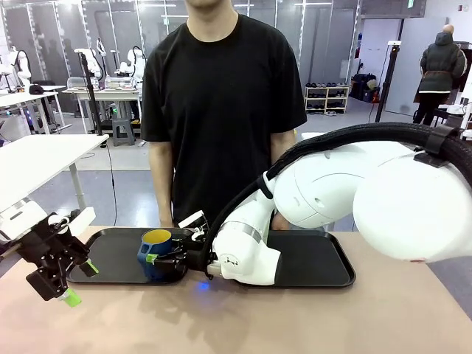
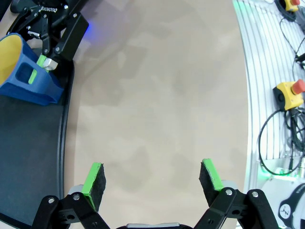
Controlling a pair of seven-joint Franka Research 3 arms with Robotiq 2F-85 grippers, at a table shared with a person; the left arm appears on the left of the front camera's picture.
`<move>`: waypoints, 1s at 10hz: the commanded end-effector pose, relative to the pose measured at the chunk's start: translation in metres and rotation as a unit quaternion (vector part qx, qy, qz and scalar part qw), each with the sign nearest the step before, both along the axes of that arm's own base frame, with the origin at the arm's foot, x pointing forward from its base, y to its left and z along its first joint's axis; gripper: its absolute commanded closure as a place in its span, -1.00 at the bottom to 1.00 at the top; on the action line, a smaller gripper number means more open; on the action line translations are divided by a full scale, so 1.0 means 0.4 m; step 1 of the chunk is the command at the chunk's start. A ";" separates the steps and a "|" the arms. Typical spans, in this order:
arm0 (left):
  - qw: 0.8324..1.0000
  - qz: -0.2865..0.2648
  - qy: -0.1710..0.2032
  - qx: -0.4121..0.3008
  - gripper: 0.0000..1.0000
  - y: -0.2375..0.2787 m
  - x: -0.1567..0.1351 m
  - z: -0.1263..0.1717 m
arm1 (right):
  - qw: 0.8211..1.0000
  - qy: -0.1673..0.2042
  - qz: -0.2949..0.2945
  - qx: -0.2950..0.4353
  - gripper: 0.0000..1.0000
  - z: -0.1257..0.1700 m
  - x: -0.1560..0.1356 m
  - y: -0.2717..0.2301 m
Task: Sort and store the cups by type.
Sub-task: Pick up the Handle plastic cup and place it into the empty Flat Tray.
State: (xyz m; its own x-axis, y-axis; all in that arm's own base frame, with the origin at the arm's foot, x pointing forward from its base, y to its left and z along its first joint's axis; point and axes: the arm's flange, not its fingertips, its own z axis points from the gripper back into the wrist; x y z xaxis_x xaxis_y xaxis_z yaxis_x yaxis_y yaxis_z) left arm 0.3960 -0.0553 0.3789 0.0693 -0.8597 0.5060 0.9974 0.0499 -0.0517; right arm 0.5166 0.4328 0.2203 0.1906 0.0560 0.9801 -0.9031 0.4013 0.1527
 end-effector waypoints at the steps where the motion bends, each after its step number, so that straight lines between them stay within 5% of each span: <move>1: 1.000 0.004 -0.007 -0.001 -1.00 -0.003 0.000 -0.007 | 1.000 -0.026 -0.010 -0.006 -1.00 -0.022 -0.113 -0.003; 10: 1.000 0.004 -0.007 -0.001 -1.00 -0.003 0.000 -0.007 | 0.999 -0.026 -0.012 -0.015 -1.00 -0.029 -0.190 -0.086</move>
